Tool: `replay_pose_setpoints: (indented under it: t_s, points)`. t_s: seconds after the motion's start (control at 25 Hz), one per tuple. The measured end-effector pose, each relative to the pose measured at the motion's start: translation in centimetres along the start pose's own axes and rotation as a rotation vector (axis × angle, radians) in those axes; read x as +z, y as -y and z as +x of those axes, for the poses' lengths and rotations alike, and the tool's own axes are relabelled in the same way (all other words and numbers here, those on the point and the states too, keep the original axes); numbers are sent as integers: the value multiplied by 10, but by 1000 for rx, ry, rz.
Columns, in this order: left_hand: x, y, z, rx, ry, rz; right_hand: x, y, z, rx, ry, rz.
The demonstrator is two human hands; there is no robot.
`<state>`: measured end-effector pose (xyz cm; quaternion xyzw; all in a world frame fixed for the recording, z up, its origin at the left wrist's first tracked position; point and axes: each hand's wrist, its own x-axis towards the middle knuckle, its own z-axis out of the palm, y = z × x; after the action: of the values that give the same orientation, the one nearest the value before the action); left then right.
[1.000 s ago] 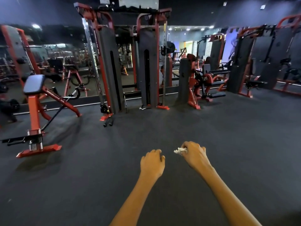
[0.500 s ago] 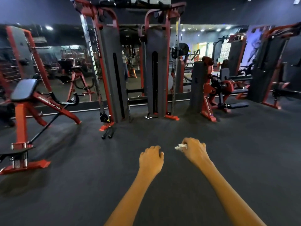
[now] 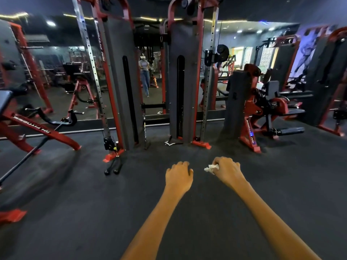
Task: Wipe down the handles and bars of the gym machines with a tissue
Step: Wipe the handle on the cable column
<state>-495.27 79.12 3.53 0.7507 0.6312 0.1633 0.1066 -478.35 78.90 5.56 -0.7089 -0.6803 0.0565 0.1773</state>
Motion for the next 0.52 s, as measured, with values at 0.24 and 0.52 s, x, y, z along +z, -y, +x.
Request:
replay_pose_setpoints:
  t_s: [0.24,0.52]
  points:
    - [14,12,200,49,30,32,22,-25,198,68,-25,-46]
    - [49,27,458,83,26,62,54,-64,452,58,-33,-27]
